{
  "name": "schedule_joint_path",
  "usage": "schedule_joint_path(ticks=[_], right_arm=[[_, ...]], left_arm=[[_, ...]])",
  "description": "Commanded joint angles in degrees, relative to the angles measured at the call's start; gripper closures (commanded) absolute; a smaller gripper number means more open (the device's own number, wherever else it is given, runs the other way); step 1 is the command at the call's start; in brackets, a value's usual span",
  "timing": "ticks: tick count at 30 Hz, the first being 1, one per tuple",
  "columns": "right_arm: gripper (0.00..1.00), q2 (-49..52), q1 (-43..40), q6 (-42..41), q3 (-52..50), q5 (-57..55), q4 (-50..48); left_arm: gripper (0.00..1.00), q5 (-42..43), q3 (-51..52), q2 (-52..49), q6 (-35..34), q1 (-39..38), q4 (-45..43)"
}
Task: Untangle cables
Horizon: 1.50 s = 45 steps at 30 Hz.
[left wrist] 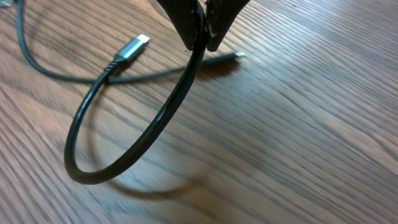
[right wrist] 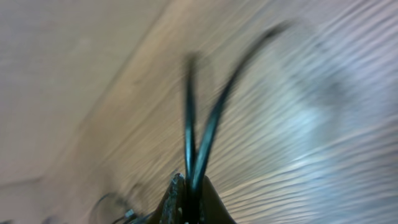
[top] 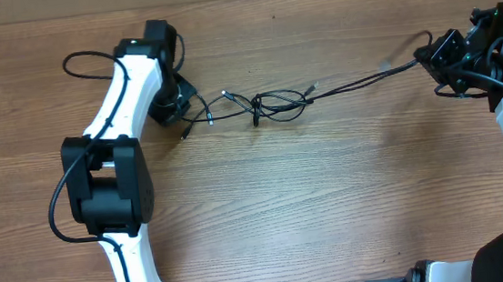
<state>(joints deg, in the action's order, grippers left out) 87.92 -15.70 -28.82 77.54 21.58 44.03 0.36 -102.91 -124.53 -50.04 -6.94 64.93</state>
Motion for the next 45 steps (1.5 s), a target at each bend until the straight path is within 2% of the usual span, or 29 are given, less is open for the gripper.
schedule_joint_path(ticks=[1,4,6,8,11,15,17,18,19,21,22,27,34,37,39,45], right_arm=[[0.96,-1.99,-0.98,1.27,0.2,-14.58,0.28],[0.95,-1.99,-0.98,1.27,0.2,-15.91,1.95],[0.91,-1.99,-0.76,1.27,0.2,-14.23,3.13],[0.8,-1.99,-0.15,1.27,0.2,-11.96,4.22],[0.64,-1.99,1.09,1.29,0.2,-7.87,5.95],[0.52,-1.99,4.94,2.4,-0.09,-0.72,7.78],[0.43,-1.97,7.98,5.25,-0.35,0.94,7.61],[0.36,-1.86,10.99,7.19,-0.35,1.03,7.61],[0.31,-1.81,12.76,8.57,-0.35,1.03,7.61],[0.28,-1.75,15.98,11.69,-0.35,1.03,7.61],[0.28,-1.6,17.81,13.53,-0.35,1.03,7.56],[0.23,0.68,26.95,26.53,-0.35,1.03,7.74],[0.21,7.26,35.52,34.71,-0.35,4.0,8.2],[0.24,10.08,37.9,40.39,-0.35,8.7,8.11],[0.29,12.02,38.69,42.93,-0.35,10.16,8.22],[0.33,17.4,39.08,49.42,-0.35,19.5,8.81]], left_arm=[[0.96,-4.7,-1.03,-0.5,3.45,2.54,0.26],[0.96,-4.37,-1.07,-0.48,3.74,4.09,0.74],[0.96,0.15,-1.07,-0.48,3.78,4.83,0.79],[0.96,4.39,-1.07,-0.48,4.42,5.09,0.07],[0.96,11.04,-1.07,-0.48,10.19,4.94,-2.89],[0.96,19.52,-1.07,-0.48,16.65,4.24,-5.68],[0.96,19.96,-1.07,-0.48,17.11,3.67,-5.86],[0.86,20.02,-1.07,-0.48,17.14,3.3,-5.79],[0.63,20.02,-1.07,-0.48,17.35,3.15,-5.77],[0.12,20.06,-1.07,-0.48,17.51,3.06,-5.57],[0.0,20.06,-1.07,-0.48,17.49,3.06,-5.33],[0.0,20.06,-1.51,-0.42,17.46,3.63,-4.0],[0.0,18.4,-7.72,-0.17,17.92,4.98,3.85],[0.0,15.61,-11.08,-0.17,17.94,5.16,8.17],[0.0,14.19,-12.59,-0.17,17.99,5.16,10.69],[0.0,11.85,-13.35,-0.17,17.94,5.05,13.9]])
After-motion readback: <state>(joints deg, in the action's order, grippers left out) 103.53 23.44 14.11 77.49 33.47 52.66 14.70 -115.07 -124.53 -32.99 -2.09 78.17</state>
